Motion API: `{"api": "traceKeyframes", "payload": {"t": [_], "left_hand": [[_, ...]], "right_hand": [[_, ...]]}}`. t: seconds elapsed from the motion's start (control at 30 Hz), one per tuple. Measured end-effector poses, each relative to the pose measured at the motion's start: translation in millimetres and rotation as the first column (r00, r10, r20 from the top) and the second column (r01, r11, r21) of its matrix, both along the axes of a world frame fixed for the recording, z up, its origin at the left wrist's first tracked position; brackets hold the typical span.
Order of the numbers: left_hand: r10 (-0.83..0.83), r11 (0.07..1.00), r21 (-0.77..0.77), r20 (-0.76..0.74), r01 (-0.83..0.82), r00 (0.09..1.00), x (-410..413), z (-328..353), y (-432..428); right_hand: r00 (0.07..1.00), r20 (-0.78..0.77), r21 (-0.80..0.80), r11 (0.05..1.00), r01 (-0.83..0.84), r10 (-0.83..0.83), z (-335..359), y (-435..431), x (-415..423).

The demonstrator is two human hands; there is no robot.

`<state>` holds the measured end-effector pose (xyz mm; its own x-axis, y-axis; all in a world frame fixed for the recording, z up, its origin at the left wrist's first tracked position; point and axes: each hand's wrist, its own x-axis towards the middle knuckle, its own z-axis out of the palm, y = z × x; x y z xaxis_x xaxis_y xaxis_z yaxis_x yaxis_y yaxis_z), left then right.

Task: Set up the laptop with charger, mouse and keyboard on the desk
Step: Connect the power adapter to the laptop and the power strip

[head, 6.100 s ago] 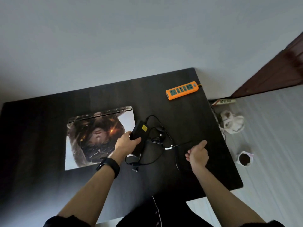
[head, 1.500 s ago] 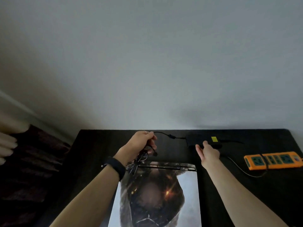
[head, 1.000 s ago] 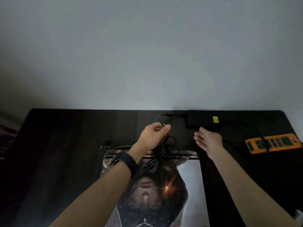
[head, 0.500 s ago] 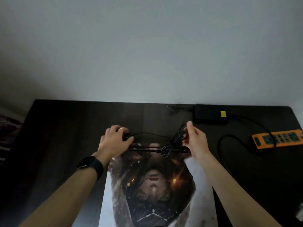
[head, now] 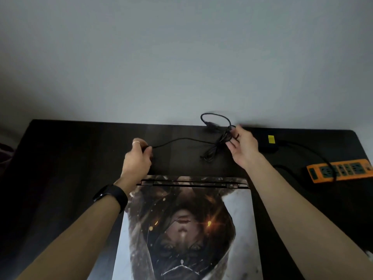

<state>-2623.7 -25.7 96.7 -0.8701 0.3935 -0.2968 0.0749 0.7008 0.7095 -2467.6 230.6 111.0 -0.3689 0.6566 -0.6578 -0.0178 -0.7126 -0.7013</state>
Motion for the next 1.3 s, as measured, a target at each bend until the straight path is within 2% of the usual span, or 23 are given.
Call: {"api": "traceKeyframes", "payload": {"t": [0.03,0.07,0.1,0.13,0.17,0.2,0.23,0.27,0.3,0.37,0.4,0.47,0.63,0.73,0.8,0.87,0.97,1.1,1.17,1.23,1.3], "left_hand": [[0.076,0.992,0.093,0.035,-0.079,0.996,1,7,6],[0.121,0.98,0.155,0.037,-0.125,0.992,3,13,11],[0.129,0.972,0.196,0.03,-0.132,0.991,5,19,16],[0.11,0.966,0.23,0.035,-0.115,0.993,10,25,21],[0.075,0.961,0.261,0.058,-0.088,0.995,14,29,26],[0.034,0.958,0.282,0.088,-0.058,0.995,19,33,29],[-0.009,0.956,0.292,0.109,-0.023,0.994,24,35,33],[-0.057,0.958,0.287,0.12,0.02,0.991,30,37,37],[-0.105,0.959,0.276,0.125,0.066,0.987,36,37,40],[-0.189,0.963,0.218,0.116,0.16,0.975,49,37,47],[-0.229,0.962,0.177,0.099,0.209,0.968,55,36,50],[-0.325,0.943,0.097,0.075,0.317,0.943,65,33,57],[-0.463,0.875,-0.126,0.066,0.467,0.884,73,18,55],[-0.399,0.896,-0.211,0.01,0.392,0.917,67,11,49],[-0.316,0.931,-0.207,-0.044,0.301,0.948,61,11,44],[-0.244,0.955,-0.191,-0.069,0.228,0.967,55,12,40],[-0.207,0.964,-0.18,-0.059,0.194,0.976,47,18,35],[-0.306,0.931,-0.2,0.026,0.305,0.952,51,18,29],[-0.34,0.921,-0.18,0.058,0.345,0.939,56,14,34],[-0.383,0.909,-0.143,0.088,0.392,0.92,63,10,42],[-0.444,0.884,-0.102,0.122,0.456,0.888,69,10,53]], "right_hand": [[0.999,0.022,0.061,0.998,-0.036,0.035,-1,5,-2],[0.985,0.143,0.174,0.978,-0.119,0.094,-3,8,-2],[0.936,0.328,0.307,0.923,-0.231,0.126,-5,8,3],[0.863,0.5,0.427,0.845,-0.321,0.076,-8,7,11],[0.802,0.596,0.534,0.758,-0.376,-0.022,-9,1,23],[0.784,0.61,0.649,0.64,-0.411,-0.115,-9,-9,34],[0.805,0.572,0.751,0.493,-0.439,-0.155,-10,-21,46],[0.843,0.525,0.814,0.359,-0.457,-0.116,-8,-35,56],[0.862,0.506,0.83,0.279,-0.482,-0.015,-8,-48,65],[0.817,0.536,0.789,0.219,-0.574,0.212,-3,-72,76],[0.779,0.563,0.76,0.197,-0.619,0.276,-4,-80,79],[0.705,0.645,0.704,0.131,-0.698,0.294,-11,-85,86],[0.547,0.79,0.539,0.112,-0.835,0.277,-23,-60,88],[0.423,0.822,0.445,0.033,-0.895,0.381,-23,-46,68],[0.322,0.837,0.377,-0.039,-0.925,0.442,-24,-44,48],[0.266,0.859,0.338,-0.094,-0.936,0.437,-28,-37,26],[0.318,0.882,0.373,-0.102,-0.922,0.349,-34,-24,4],[0.6,0.751,0.591,0.125,-0.797,0.277,-37,-36,28],[0.688,0.667,0.659,0.204,-0.724,0.287,-34,-50,52],[0.704,0.641,0.695,0.158,-0.701,0.305,-27,-64,71],[0.657,0.661,0.686,0.064,-0.725,0.364,-21,-72,78]]}}
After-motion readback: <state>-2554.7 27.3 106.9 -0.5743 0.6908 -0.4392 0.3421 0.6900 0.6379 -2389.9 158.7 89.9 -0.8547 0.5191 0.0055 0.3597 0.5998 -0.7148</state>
